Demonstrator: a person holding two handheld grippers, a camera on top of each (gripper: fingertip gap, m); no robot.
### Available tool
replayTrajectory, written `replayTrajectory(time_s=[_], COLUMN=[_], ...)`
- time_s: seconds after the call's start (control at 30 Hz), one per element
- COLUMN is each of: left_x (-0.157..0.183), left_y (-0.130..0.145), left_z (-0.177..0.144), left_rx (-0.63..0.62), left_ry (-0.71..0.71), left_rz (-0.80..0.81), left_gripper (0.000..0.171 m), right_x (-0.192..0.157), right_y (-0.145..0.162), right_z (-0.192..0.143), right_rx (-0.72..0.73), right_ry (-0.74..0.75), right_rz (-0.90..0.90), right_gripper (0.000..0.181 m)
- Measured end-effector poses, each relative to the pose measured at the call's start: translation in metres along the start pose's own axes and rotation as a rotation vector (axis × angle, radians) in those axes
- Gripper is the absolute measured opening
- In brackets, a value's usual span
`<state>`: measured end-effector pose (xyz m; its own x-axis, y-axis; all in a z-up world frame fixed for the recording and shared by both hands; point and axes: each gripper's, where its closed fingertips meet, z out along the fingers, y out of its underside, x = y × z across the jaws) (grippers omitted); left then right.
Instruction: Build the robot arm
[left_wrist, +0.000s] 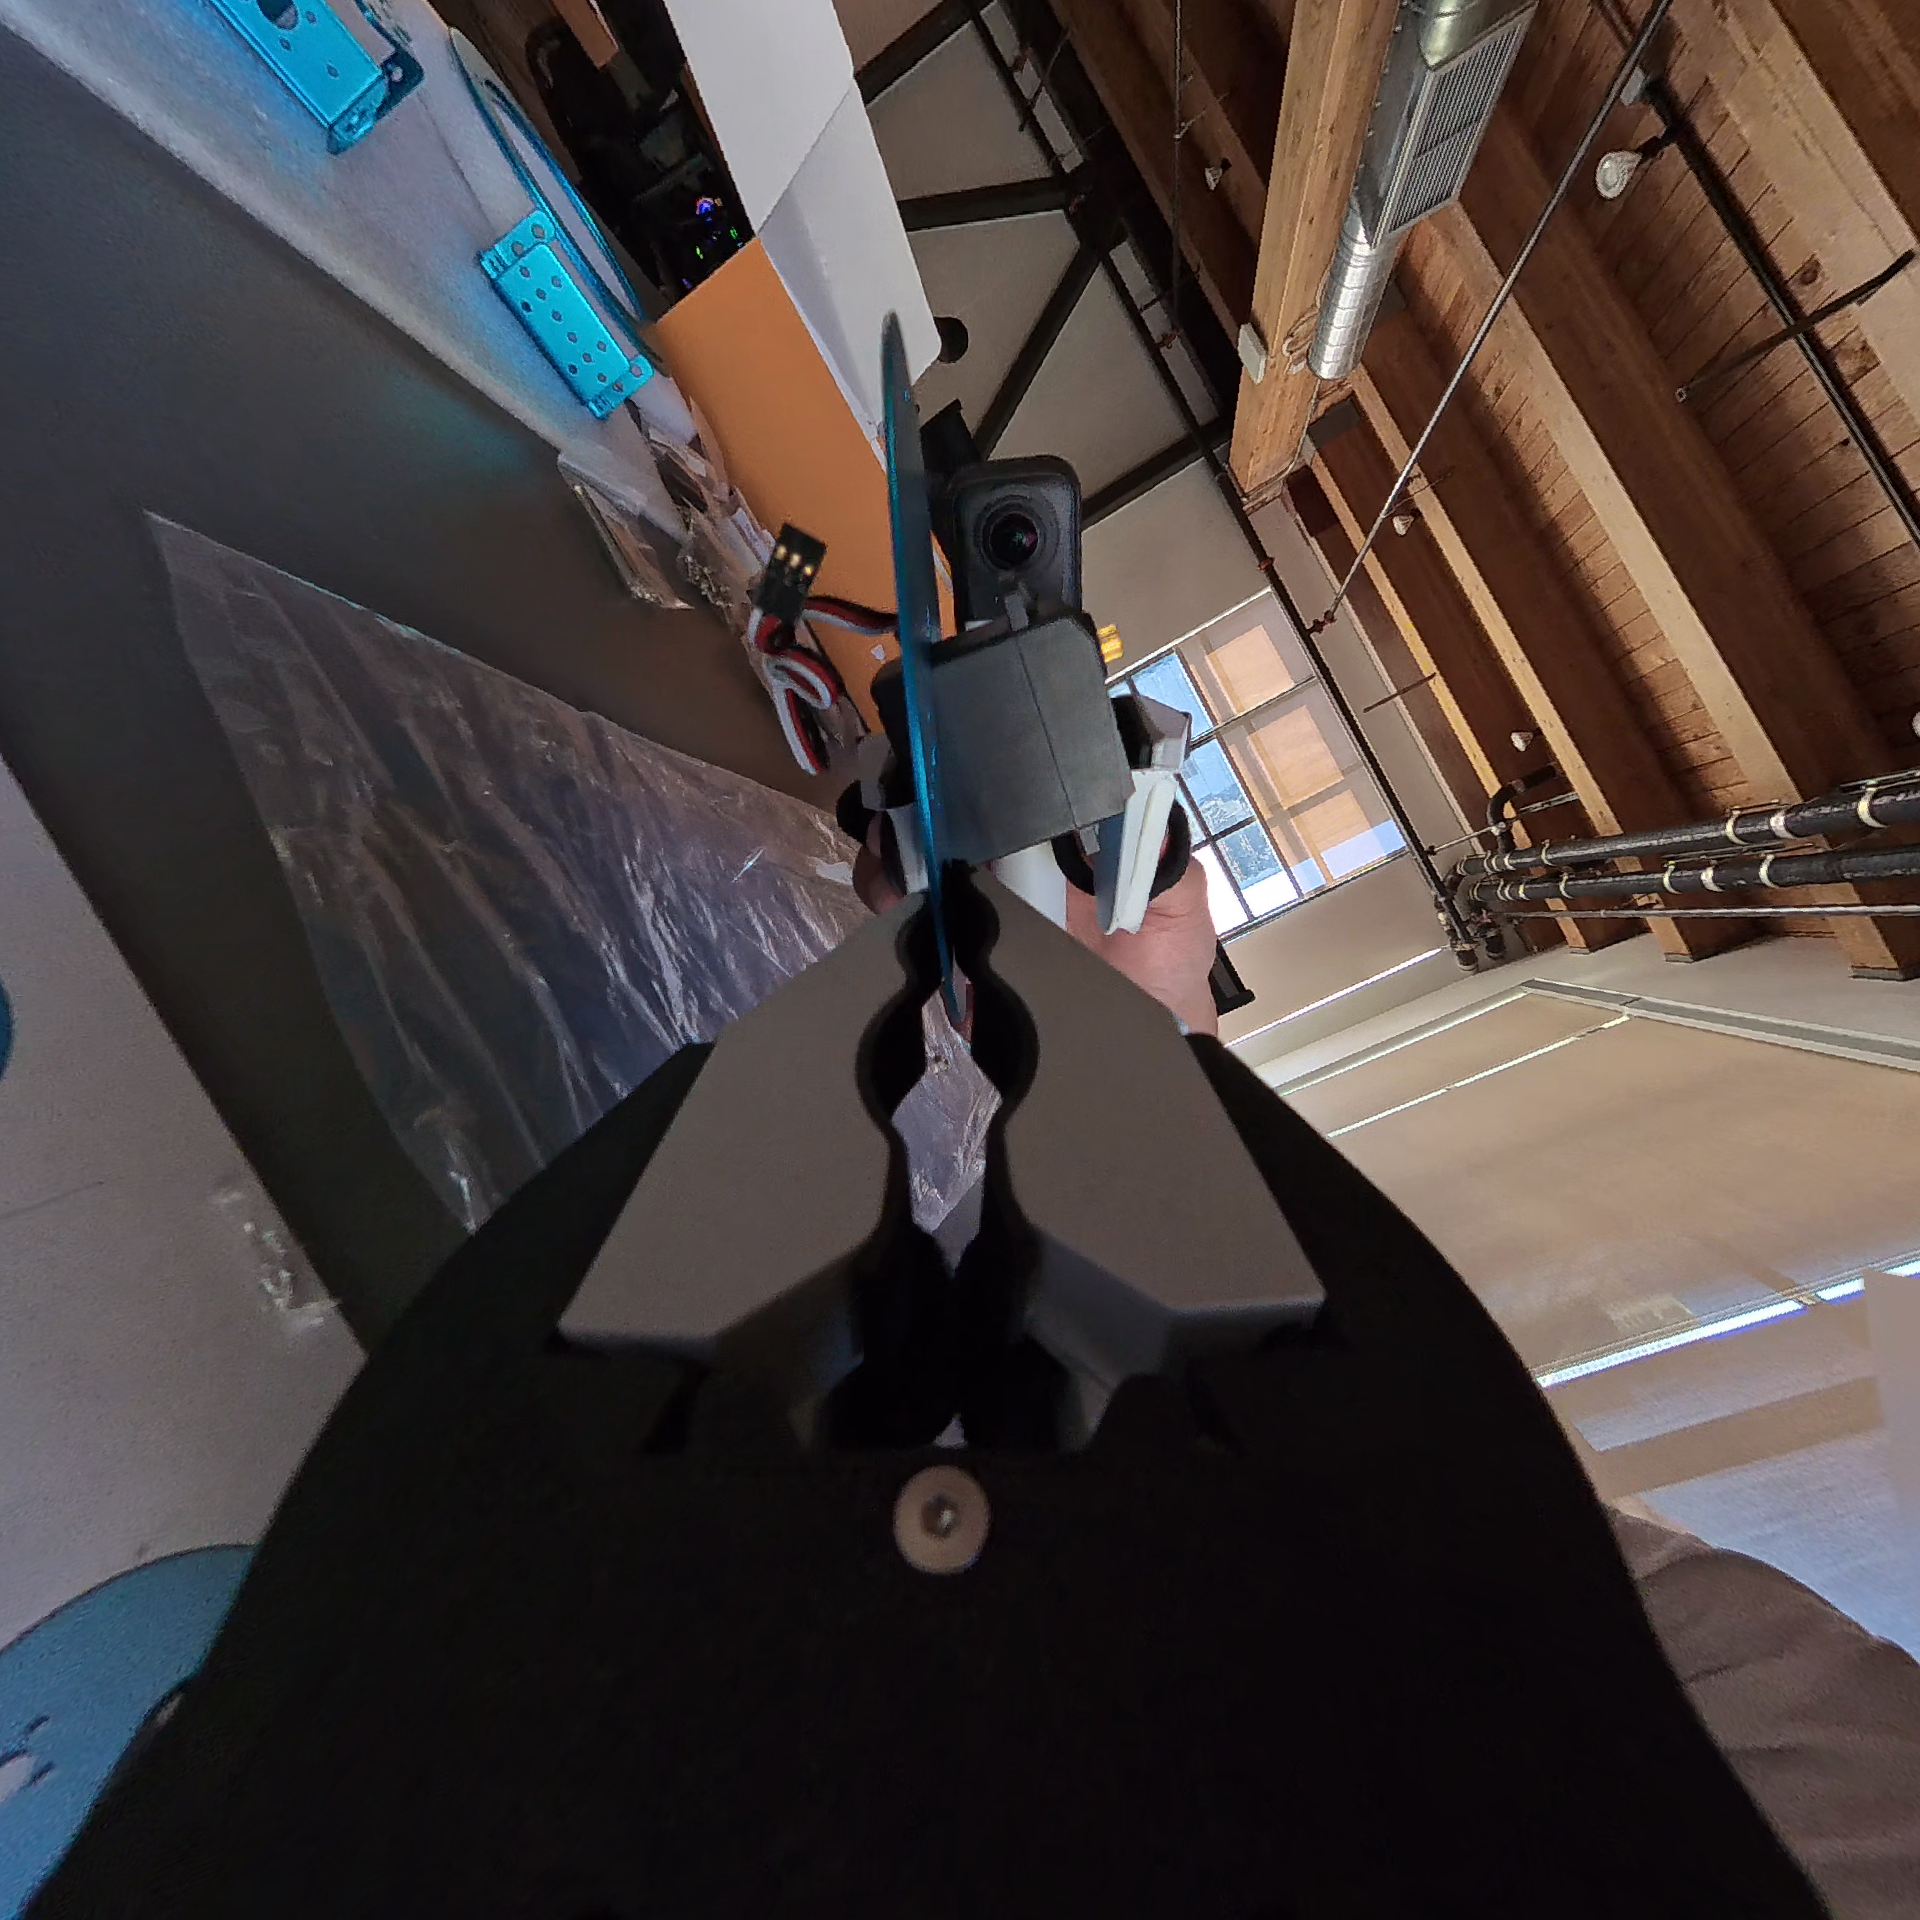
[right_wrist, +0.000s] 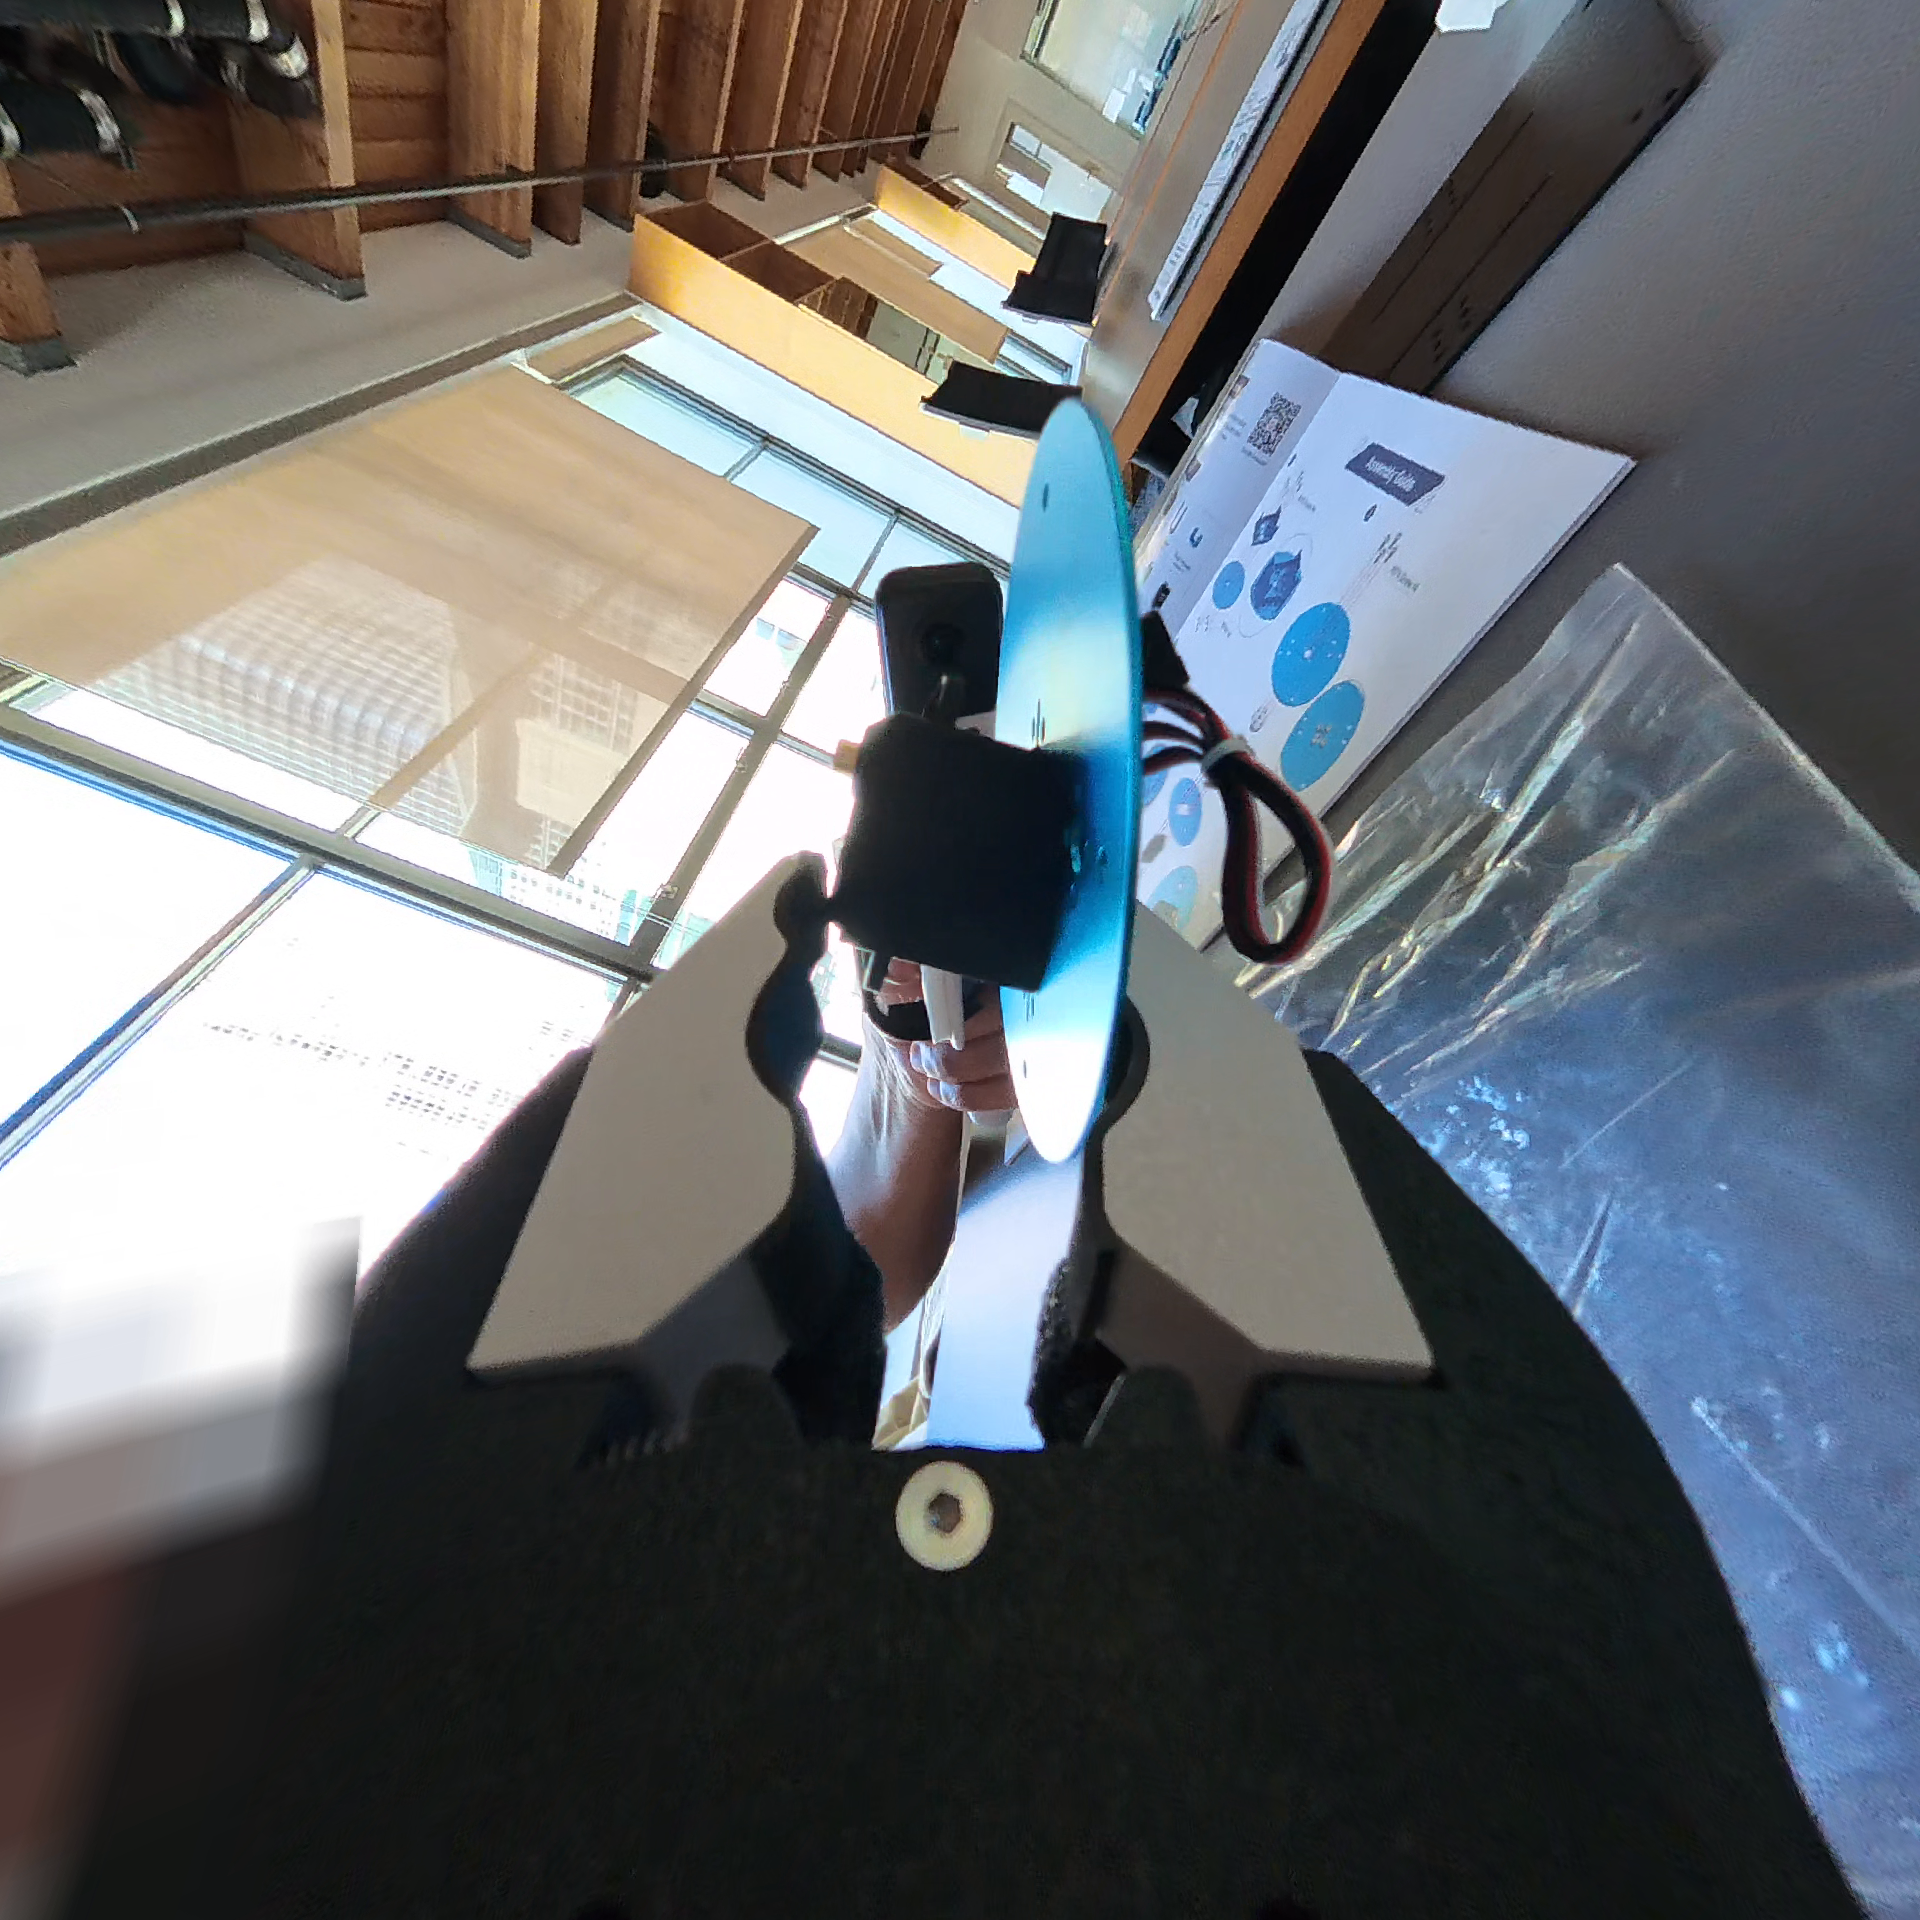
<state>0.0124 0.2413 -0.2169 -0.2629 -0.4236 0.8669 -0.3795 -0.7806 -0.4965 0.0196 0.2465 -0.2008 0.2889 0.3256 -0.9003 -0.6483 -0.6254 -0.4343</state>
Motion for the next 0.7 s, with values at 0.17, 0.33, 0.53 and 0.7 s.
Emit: replayTrajectory(time_s=[0.17, 0.33, 0.53, 0.7], left_x=[-0.001, 0.0, -0.021, -0.027], left_y=[0.0, 0.002, -0.013, -0.006], left_z=[0.006, 0.008, -0.003, 0.001], left_rx=[-0.011, 0.011, 0.118, 0.096], left_ry=[-0.039, -0.099, -0.296, -0.493], left_rz=[0.057, 0.187, 0.222, 0.455], left_gripper=[0.0, 0.0, 0.0, 0.0], right_x=[0.006, 0.009, 0.014, 0.011], right_y=[-0.001, 0.003, -0.019, -0.006], right_z=[-0.008, -0.02, -0.049, -0.023], right_rx=[-0.032, -0.068, 0.014, -0.117], right_ry=[0.026, 0.096, 0.389, 0.579], right_rz=[0.044, 0.026, -0.216, -0.464], right_gripper=[0.053, 0.06, 0.06, 0.056])
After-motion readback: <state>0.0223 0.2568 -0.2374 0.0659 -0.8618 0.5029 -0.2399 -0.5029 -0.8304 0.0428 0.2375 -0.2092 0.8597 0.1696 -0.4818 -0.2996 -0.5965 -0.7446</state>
